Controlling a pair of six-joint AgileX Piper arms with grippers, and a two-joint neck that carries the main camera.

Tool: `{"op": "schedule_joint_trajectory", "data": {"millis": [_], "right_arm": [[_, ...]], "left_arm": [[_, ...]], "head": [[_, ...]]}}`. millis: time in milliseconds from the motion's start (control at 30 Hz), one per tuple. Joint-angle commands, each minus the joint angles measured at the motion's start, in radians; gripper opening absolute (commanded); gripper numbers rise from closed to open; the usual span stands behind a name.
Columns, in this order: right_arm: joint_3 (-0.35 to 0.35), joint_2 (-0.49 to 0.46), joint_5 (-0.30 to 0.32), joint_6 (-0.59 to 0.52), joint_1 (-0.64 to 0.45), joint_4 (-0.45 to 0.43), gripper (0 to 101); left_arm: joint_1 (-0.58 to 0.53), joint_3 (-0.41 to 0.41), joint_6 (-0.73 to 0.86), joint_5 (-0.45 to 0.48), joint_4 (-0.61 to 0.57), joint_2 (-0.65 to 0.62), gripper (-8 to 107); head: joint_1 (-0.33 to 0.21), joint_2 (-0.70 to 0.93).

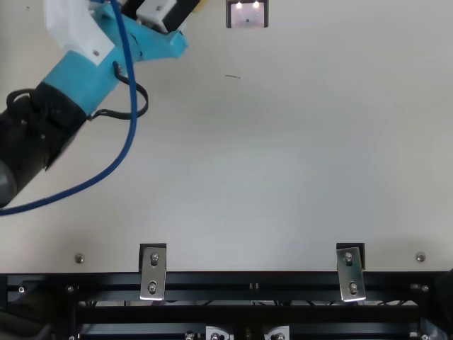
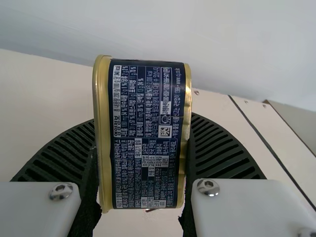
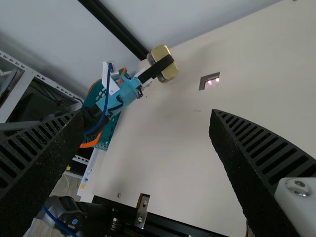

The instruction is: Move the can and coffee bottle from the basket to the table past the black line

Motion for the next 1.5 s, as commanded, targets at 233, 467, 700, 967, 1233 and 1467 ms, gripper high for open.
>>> {"op": "schedule_joint_trajectory", "data": {"millis": [233, 467, 700, 967, 1233, 1467], "right_arm": [[0.0, 0.0, 0.0, 0.0, 0.0, 0.0, 101], [0.0, 0.0, 0.0, 0.0, 0.0, 0.0, 101], [0.0, 0.0, 0.0, 0.0, 0.0, 0.0, 101], [0.0, 0.0, 0.0, 0.0, 0.0, 0.0, 101], [0.0, 0.0, 0.0, 0.0, 0.0, 0.0, 101], [0.0, 0.0, 0.0, 0.0, 0.0, 0.0, 101]], "left_arm": [[-0.032, -0.045, 0.03, -0.03, 0.027, 0.054, 10], [-0.074, -0.086, 0.057, -0.032, 0.002, 0.09, 10], [-0.11, -0.137, 0.074, -0.016, -0.02, 0.122, 10], [-0.13, -0.19, 0.087, 0.003, -0.035, 0.16, 10], [-0.143, -0.227, 0.113, 0.022, -0.06, 0.199, 10], [-0.156, -0.25, 0.162, 0.088, -0.088, 0.179, 10]], "head": [[-0.002, -0.001], [-0.002, -0.001], [-0.002, -0.001], [-0.002, -0.001], [-0.002, -0.001], [-0.002, -0.001]]}}
